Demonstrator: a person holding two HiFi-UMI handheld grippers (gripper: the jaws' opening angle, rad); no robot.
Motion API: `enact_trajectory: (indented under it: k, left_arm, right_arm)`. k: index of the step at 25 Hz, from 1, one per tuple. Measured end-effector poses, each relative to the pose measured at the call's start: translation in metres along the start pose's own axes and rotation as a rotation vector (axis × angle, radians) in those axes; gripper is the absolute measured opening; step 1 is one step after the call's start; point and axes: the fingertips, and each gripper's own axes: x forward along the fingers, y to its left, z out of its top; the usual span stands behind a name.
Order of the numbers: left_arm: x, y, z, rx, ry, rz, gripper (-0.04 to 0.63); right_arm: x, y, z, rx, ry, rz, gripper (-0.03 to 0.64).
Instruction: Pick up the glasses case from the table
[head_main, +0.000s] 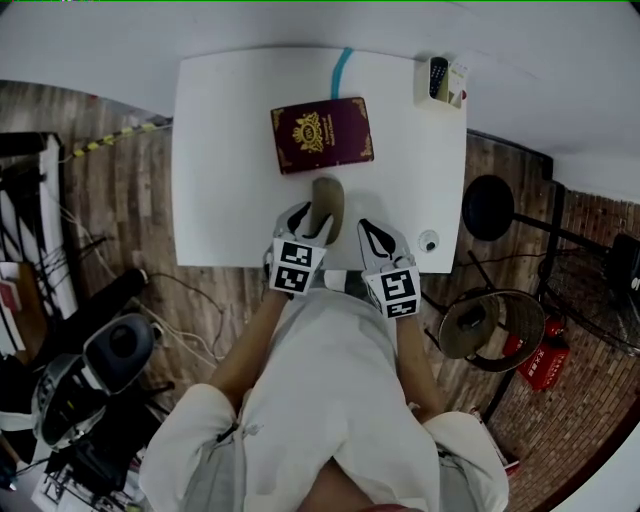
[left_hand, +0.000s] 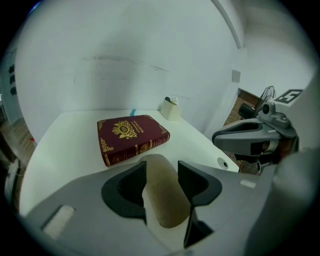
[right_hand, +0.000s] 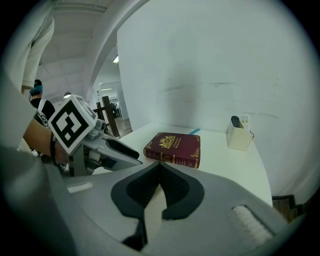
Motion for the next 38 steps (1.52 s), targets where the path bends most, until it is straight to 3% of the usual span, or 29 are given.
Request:
enact_trajectory:
  k: [10,20,28,32,38]
  left_arm:
    - [0.034,-0.001,-0.027,-0.068,0.111,0.070,0.336]
    - [0.053,-0.001,-0.043,-0.111,0.182,0.116,0.409]
    - [0.064,-0.004,-0.054,-0.132,0.237,0.110,0.416]
    - [0.064,-0.003,-0.054,-0.157,0.230,0.087,0.402]
    - [0.066,-0.012,-0.052,-0.138,0.227,0.058,0.393]
  right_arm:
    - [0.004,-0.021,-0.013,-0.006,0.044,0.080,0.006]
    - [0.003,-0.041,-0.019,-0.011,0.063,0.122,0.006]
    - [0.002,-0.048,-0.023,-0.003,0.066,0.122,0.006]
    - [0.001,-0.050,-0.024,-0.001,0.070,0.115,0.006]
    - [-0.001,-0.050,-0.021,-0.002,0.062,0.101,0.006]
